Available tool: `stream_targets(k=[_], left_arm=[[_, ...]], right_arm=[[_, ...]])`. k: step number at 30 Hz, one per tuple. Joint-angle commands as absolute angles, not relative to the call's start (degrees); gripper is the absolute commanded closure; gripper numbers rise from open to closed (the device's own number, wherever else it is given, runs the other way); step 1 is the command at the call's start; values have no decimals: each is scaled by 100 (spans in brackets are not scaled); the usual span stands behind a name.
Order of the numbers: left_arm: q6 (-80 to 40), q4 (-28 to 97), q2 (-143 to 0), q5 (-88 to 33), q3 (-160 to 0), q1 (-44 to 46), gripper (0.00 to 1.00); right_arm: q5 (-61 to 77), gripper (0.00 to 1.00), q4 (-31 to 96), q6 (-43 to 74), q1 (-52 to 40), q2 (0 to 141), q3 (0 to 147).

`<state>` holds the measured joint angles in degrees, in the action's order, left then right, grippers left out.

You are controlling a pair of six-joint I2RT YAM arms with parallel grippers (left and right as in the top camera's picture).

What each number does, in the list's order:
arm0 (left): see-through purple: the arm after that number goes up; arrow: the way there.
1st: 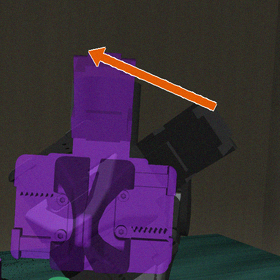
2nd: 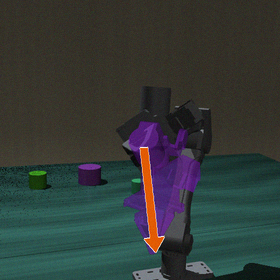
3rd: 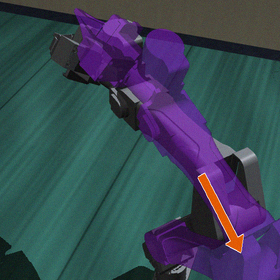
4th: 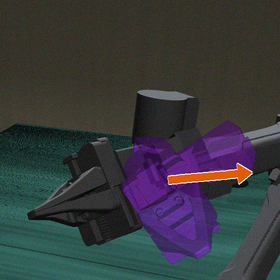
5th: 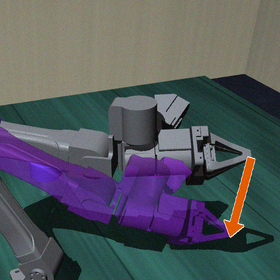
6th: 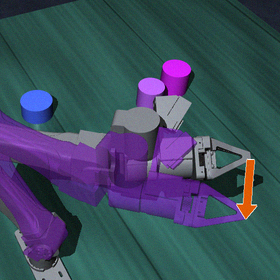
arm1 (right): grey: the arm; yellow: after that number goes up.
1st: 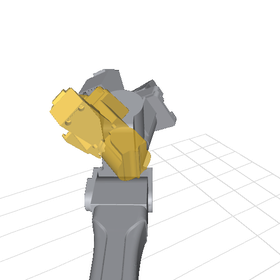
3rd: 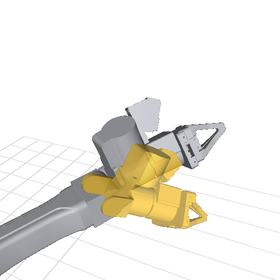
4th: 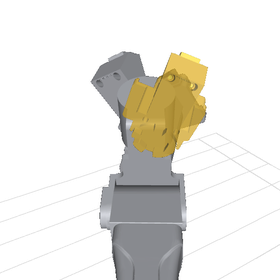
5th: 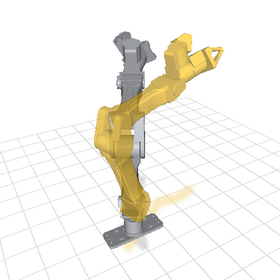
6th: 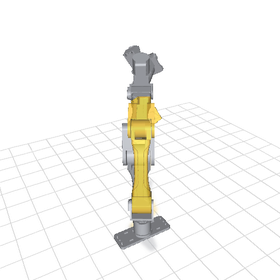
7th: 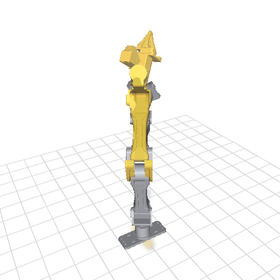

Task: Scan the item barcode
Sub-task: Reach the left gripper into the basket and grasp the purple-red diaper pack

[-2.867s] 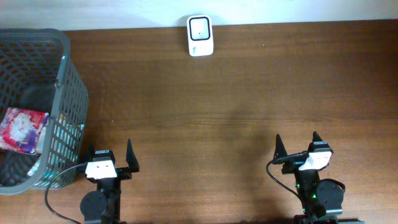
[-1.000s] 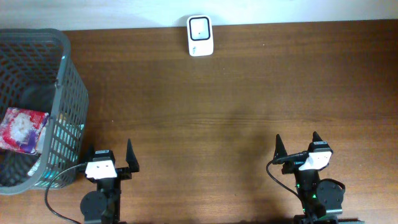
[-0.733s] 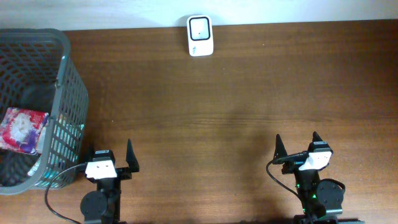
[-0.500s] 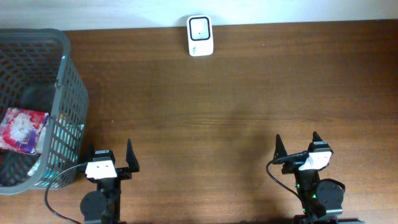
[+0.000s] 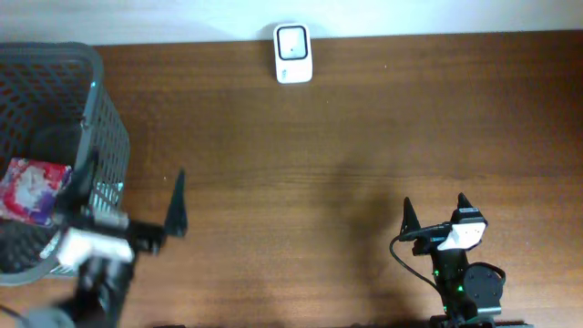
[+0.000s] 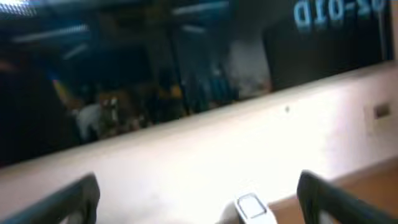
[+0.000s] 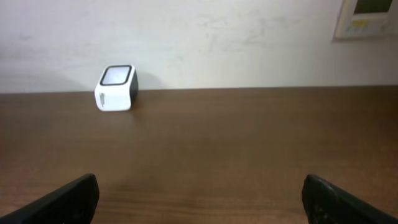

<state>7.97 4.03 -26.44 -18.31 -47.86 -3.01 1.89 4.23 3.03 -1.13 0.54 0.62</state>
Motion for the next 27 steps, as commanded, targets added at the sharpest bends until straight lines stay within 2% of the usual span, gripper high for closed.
stream_targets(k=[1,3,5,7,10,11,13,16,18,21,23,24,25,27], left_arm=[[1293,1098,-3839,-1813,-6007,-316,1],[812,1813,-4862,-1693,-7249,-318,1],[847,4292,-6300,-1780,-9376,-316,1],[996,5487,-7159,-1490,-10366,-318,1],[-183,6001,-7931,-45,-11201,-379,1],[-209,6287,-8202,287,-11664,-613,1],[-392,6893,-8759,325,-12529,-1584,1],[-390,6855,-9063,331,-12567,-2829,1],[-390,7207,-9463,331,-12567,-3295,1],[-510,7719,-10508,604,-12560,-3323,1],[-1702,8051,-11179,1179,-12560,-3203,1],[-2270,8016,-11487,1131,-12560,-3122,1],[-2351,8062,-11778,788,-12560,-3085,1],[-2528,8154,-12385,794,-12560,-3089,26]], right_arm=[[169,1,451,327,-150,21,32],[167,1,451,327,-150,21,34],[167,1,451,327,-150,21,32],[167,1,451,325,-150,21,32],[167,1,451,327,-150,21,34],[167,1,451,327,-150,21,34],[167,1,451,327,-150,21,32],[169,1,451,327,-150,21,32],[167,1,451,325,-150,21,32],[169,1,451,327,-150,21,32],[167,1,451,325,-150,21,32],[167,1,451,327,-150,21,32],[167,1,451,327,-150,21,34],[167,1,451,327,-150,21,32]])
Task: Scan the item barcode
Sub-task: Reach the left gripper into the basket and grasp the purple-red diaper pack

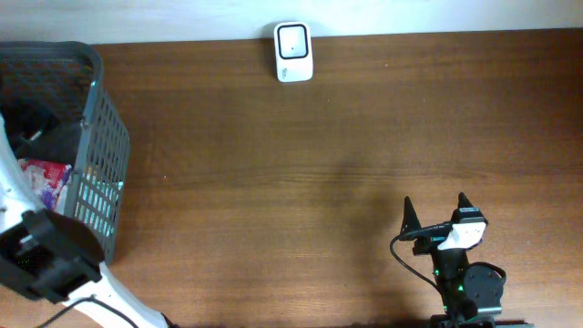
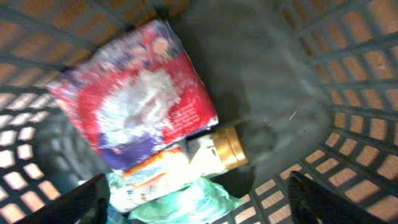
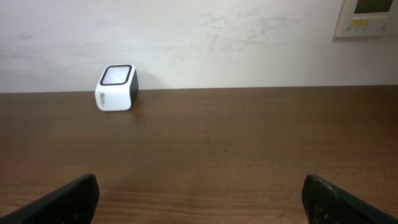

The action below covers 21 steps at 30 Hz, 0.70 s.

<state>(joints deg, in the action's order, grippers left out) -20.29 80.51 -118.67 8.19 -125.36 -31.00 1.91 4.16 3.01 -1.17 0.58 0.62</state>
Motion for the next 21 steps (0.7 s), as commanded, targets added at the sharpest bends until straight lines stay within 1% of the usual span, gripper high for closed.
stream_targets(k=[1,4,5,6,7,10,15,16,18,21], left_arm=[[-3109,8265,-12685,1170,-12560,-3089,24],[-4136,8272,-13319,2298,-12560,-3024,20],[-4204,8189,-13434,2443,-12560,-3013,18],[-4202,8053,-13517,2475,-12560,-3015,18],[-4200,7924,-13570,2471,-12556,-3013,12],[-4198,7804,-13629,2493,-12549,-3013,10],[-4036,7690,-14234,2467,-12549,-2998,16],[-4025,7822,-14355,2469,-12549,-3000,23],[-4025,8038,-14392,2469,-12551,-3000,44],[-4023,8628,-14333,2322,-12919,-3004,41]], right_arm=[[167,1,451,325,-150,21,34],[167,1,451,327,-150,21,34],[167,1,451,327,-150,21,32],[167,1,451,325,-150,21,32],[167,1,451,325,-150,21,32],[167,1,451,327,-150,21,32],[167,1,451,327,-150,21,32],[169,1,451,327,-150,21,32],[167,1,451,327,-150,21,32],[167,1,451,327,-150,21,32]])
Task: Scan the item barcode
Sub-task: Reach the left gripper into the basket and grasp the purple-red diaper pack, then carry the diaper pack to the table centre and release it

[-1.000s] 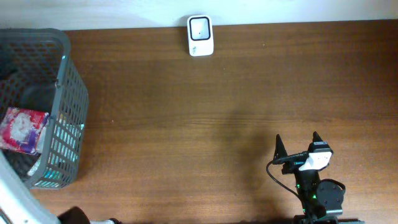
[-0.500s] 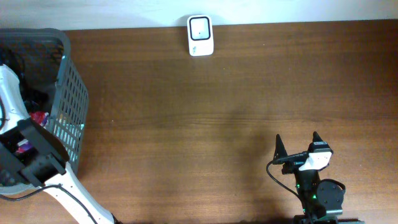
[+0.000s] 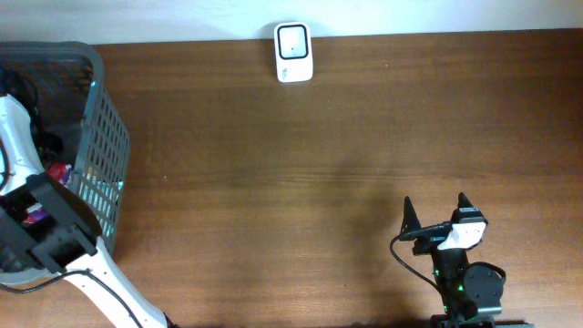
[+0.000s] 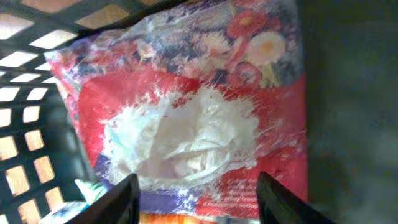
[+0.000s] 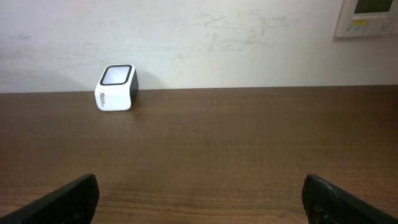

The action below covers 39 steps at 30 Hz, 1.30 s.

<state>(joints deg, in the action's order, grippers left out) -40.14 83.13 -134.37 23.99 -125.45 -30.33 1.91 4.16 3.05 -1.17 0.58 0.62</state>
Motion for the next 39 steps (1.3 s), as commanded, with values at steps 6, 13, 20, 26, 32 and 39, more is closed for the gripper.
stream_targets(k=[6,13,20,26,32,39], left_arm=[[-3055,9094,-13382,1039,-13952,-3015,30],[-3159,7522,-13391,1293,-11786,-3170,32],[-3153,6796,-13393,2021,-11434,-3291,61],[-3162,7581,-12702,1516,-11856,-3293,100],[-3162,7594,-9970,576,-11909,-3291,100],[-2084,6604,-7889,-2353,-11909,-2670,100]], right_arm=[[167,1,451,327,-150,21,32],[167,1,451,327,-150,21,32],[167,1,451,327,-150,21,34],[167,1,451,325,-150,21,32],[167,2,451,327,-150,21,32],[167,1,451,327,-150,21,34]])
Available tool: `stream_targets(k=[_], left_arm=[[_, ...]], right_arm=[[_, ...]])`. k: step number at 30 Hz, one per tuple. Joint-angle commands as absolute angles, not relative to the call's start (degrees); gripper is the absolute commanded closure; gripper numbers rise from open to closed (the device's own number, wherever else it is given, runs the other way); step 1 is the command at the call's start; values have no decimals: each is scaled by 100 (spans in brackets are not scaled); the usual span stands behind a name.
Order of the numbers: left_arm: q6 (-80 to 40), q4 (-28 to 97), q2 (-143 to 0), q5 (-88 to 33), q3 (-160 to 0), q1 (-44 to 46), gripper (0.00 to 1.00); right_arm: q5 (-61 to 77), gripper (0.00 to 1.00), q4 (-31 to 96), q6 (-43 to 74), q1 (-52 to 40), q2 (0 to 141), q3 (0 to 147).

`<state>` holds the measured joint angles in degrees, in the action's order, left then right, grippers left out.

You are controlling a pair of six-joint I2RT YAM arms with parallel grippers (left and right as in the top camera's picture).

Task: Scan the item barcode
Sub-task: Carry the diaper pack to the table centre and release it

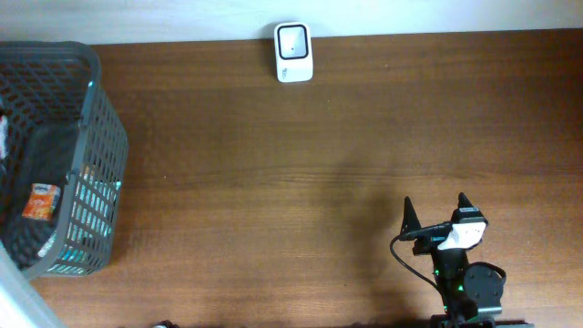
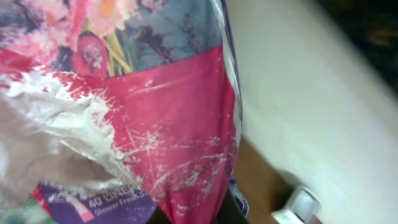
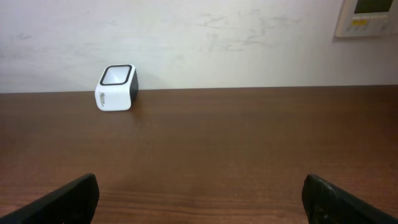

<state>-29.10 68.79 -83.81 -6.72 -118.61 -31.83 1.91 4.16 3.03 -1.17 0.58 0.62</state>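
Observation:
A red floral plastic packet [image 2: 124, 112] fills the left wrist view, with my left gripper [image 2: 194, 214] shut on its lower edge; one dark fingertip [image 2: 225, 213] shows beside it. The packet and the left gripper are out of the overhead view. The white barcode scanner [image 1: 293, 52] stands at the table's far edge, its window facing up; it also shows small past the packet [image 2: 303, 205] and far left in the right wrist view [image 3: 116, 88]. My right gripper [image 1: 435, 211] rests open near the front right, nothing between its fingers [image 3: 69, 198].
A grey mesh basket [image 1: 96, 137] stands at the left edge, holding an orange-labelled item [image 1: 41, 200] and other goods. A white wall runs behind the table, with a wall panel [image 3: 372, 16] at the right. Brown tabletop [image 1: 319, 182] lies between basket, scanner and right arm.
My left gripper was open over the red packet inside the basket; now it is shut on the packet, held up outside the basket with the wall and scanner behind. The right arm has not moved.
My left gripper first stood open outside the basket beside its right wall. Then it was inside the basket above the red packet and a bottle, then close over the packet. Now the packet is gone from the basket and held in that gripper.

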Motion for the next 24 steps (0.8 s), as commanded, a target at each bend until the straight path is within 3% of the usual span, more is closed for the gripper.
stream_targets(k=[1,3,9,12,17,18,19,20,24], left_arm=[[-1669,6390,-7852,-2934,-11909,-2165,100],[-1310,6213,-7918,-3055,-11909,-1164,100],[-1341,6565,-9780,-827,-11891,1953,100],[-2137,6650,-10949,-821,-11891,2585,100],[-2137,6687,-12580,-803,-11891,3328,100],[-2137,6685,-12739,-781,-11891,3450,94],[-2137,6687,-12846,-718,-11891,3531,56],[-2108,6713,-12870,-722,-11893,3573,34],[-2069,7649,-12857,-722,-13023,3326,29]], right_arm=[[167,1,451,327,-150,21,32],[167,1,451,327,-150,21,34],[167,1,451,327,-150,21,32],[167,1,451,327,-150,21,32],[167,1,451,327,-150,21,32],[167,1,451,327,-150,21,32],[167,1,451,327,-150,21,34],[167,1,451,327,-150,21,32],[167,1,451,327,-150,21,32]])
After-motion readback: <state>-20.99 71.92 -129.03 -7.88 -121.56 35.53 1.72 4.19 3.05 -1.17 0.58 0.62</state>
